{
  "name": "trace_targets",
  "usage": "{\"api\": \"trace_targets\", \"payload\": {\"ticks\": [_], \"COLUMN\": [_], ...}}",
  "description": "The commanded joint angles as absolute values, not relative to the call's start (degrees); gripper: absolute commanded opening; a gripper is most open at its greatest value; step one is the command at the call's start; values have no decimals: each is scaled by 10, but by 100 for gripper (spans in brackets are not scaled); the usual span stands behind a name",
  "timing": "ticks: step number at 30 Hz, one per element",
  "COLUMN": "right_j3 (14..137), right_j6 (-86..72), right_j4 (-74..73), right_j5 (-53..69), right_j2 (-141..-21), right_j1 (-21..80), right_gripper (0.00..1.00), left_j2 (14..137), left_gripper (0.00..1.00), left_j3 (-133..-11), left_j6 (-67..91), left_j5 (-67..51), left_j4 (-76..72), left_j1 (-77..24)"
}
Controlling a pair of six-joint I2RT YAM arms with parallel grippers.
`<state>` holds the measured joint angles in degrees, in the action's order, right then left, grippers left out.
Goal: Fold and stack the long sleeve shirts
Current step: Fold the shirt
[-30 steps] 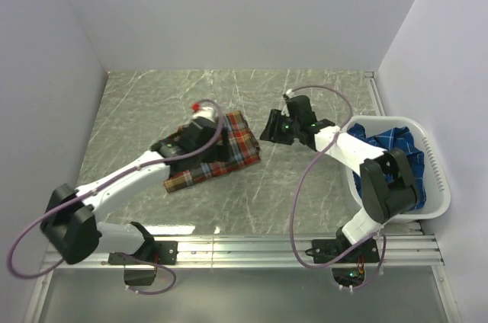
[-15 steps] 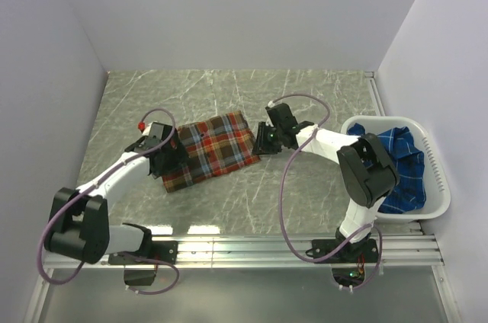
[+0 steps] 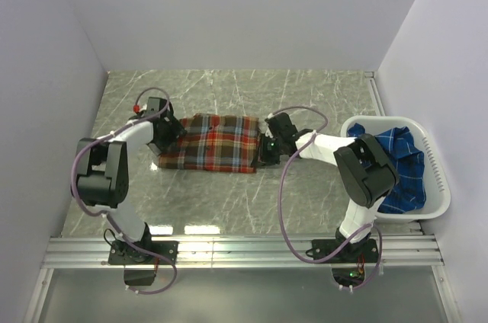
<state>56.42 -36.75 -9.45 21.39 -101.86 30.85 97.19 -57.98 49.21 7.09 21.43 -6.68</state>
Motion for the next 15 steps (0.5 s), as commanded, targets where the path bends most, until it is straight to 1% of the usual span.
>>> {"api": "trace_targets", "payload": {"ticks": [1,4,5,7,8,9,10,11,12,13,14,15], "right_j3": [560,557,551,544,539,536,536,539,541,541,542,541], "right_j6": [-393,-377,-370,-358,-353,-348,-332,-324,-307,-299,-294,-290], "right_j4": [-64,-59,-45,-45,-48,-54,-63,-87,-98,-109,-128,-136], "right_j5": [250,250,251,223,211,198,154,132,106,66,46,30], "right_j2": [-1017,-998,-974,-946,-915,-898,-883,-855,-840,-827,-800,-788], "right_j1": [321,321,320,316,312,309,302,301,299,297,296,294], "right_gripper": [1,12,21,34,44,48,52,58,61,65,73,78], "left_j2": [991,955,942,905,894,876,872,867,867,867,870,877], "left_gripper": [89,91,91,92,93,95,95,95,95,95,95,95], "left_j3": [-625,-648,-649,-659,-664,-673,-679,-685,-692,-694,-696,-698], "left_j6": [486,451,438,391,376,351,342,328,323,319,311,306], "left_j5": [60,71,81,128,150,179,225,250,268,282,305,313], "left_j4": [216,222,223,235,243,263,272,283,300,305,309,310], "left_j1": [-62,-67,-72,-100,-116,-155,-178,-203,-251,-275,-299,-345]}}
